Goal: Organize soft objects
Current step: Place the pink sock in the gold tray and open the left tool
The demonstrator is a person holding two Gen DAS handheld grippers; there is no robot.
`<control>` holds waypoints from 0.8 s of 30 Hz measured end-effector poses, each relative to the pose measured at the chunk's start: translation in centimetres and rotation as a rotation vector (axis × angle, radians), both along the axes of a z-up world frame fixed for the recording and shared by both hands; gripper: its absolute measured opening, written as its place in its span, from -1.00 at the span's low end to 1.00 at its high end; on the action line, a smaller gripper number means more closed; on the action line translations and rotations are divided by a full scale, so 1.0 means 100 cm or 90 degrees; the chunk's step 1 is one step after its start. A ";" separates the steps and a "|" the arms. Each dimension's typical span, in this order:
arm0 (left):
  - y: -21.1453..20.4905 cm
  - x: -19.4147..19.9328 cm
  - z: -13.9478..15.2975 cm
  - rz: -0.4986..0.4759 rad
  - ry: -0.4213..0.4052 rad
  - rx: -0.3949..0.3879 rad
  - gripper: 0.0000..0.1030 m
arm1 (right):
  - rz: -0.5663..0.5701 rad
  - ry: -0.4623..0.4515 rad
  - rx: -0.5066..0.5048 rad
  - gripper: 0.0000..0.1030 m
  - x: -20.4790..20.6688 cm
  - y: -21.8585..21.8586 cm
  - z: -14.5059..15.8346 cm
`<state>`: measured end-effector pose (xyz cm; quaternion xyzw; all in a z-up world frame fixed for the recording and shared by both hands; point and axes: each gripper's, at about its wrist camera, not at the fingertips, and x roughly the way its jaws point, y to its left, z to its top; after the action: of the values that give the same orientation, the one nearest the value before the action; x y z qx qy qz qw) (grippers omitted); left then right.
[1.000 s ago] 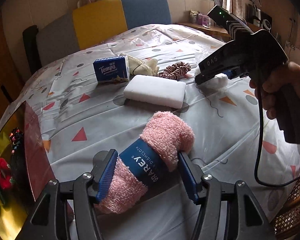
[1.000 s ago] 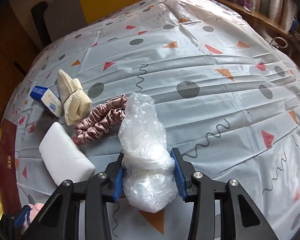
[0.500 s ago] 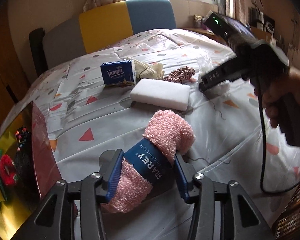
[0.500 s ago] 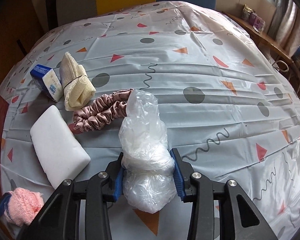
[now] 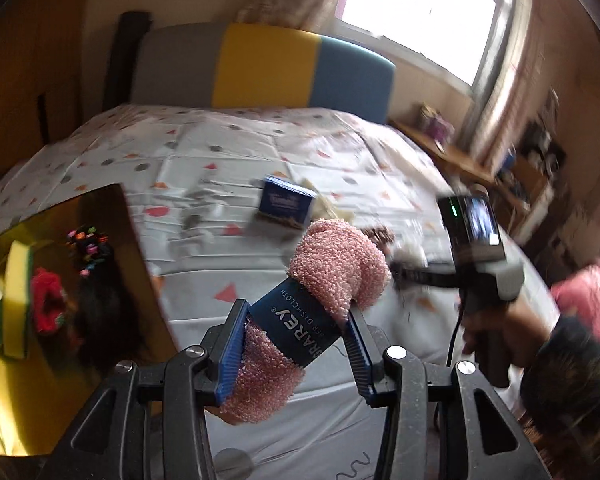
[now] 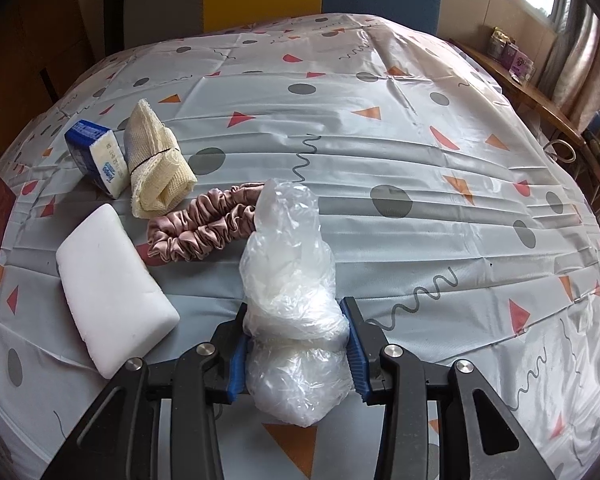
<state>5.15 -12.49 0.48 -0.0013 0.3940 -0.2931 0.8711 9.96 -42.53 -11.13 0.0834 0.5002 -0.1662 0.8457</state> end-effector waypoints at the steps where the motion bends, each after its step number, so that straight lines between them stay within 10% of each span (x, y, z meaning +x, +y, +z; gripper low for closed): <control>1: 0.006 0.003 0.002 0.015 0.006 -0.006 -0.10 | 0.001 0.000 -0.002 -0.20 0.000 0.001 0.000; 11: 0.102 0.044 0.016 0.251 0.043 -0.035 -0.09 | 0.006 0.005 -0.017 -0.20 -0.002 0.005 0.001; 24: 0.160 0.095 -0.009 0.396 0.188 -0.185 -0.09 | 0.011 0.008 -0.027 -0.20 -0.004 0.007 0.003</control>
<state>14.65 3.50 -0.43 -0.2868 0.4501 -0.0642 0.8432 9.54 -41.79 -10.84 0.0601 0.5024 -0.1700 0.8456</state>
